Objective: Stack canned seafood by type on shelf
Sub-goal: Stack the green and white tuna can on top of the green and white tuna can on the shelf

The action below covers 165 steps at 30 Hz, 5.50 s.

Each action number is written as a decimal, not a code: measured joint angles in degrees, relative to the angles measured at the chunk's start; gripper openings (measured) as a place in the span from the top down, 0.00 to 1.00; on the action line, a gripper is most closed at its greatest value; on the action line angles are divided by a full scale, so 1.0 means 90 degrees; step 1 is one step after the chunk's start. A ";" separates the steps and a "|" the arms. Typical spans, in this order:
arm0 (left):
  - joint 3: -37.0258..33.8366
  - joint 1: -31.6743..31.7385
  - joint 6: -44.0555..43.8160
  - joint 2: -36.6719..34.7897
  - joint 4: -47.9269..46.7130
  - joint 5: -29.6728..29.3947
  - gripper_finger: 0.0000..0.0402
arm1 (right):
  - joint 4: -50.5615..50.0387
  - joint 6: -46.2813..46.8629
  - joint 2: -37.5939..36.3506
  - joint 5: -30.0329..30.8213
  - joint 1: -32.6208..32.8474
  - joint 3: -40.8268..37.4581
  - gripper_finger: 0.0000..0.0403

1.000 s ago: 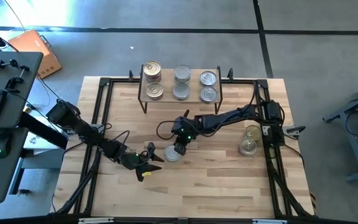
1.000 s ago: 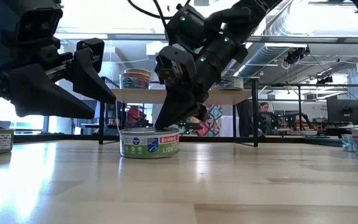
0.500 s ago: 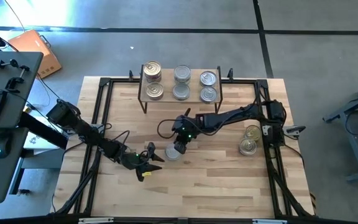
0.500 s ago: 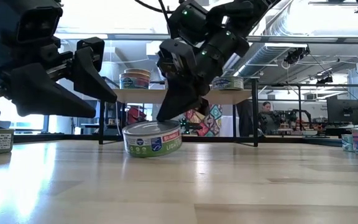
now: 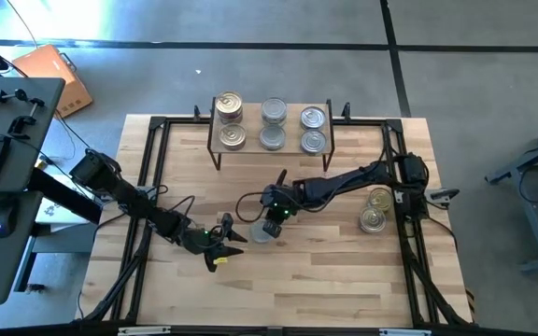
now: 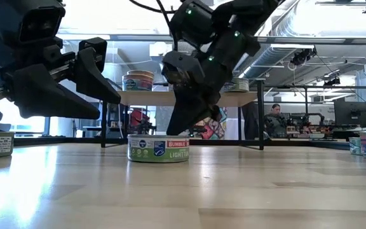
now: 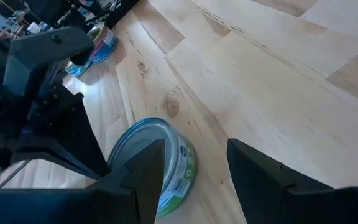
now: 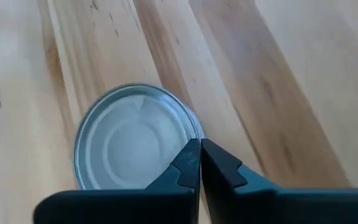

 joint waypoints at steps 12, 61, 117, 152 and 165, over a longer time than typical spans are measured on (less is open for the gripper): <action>0.0002 -0.0002 -0.0158 0.0000 -0.0044 -0.0006 0.58 | -0.0153 -0.2270 -0.0626 0.0024 0.0620 0.0002 0.67; 0.0002 0.0451 0.0209 0.0072 0.0302 0.0251 0.58 | 0.1027 -0.3166 0.0348 0.1814 0.1585 -0.0002 1.00; 0.0002 0.0746 0.0167 0.0893 0.0590 0.0389 0.58 | 0.0324 -0.4443 0.0594 0.2112 0.1772 0.0736 0.85; 0.0007 0.0696 0.0335 0.0884 0.0858 0.0153 0.58 | 0.0283 -0.4502 0.0873 0.2537 0.1682 0.0883 1.00; 0.0007 0.0921 -0.0026 0.0884 0.0547 0.0174 0.60 | 0.0247 -0.4314 0.0836 0.2457 0.1641 0.0947 1.00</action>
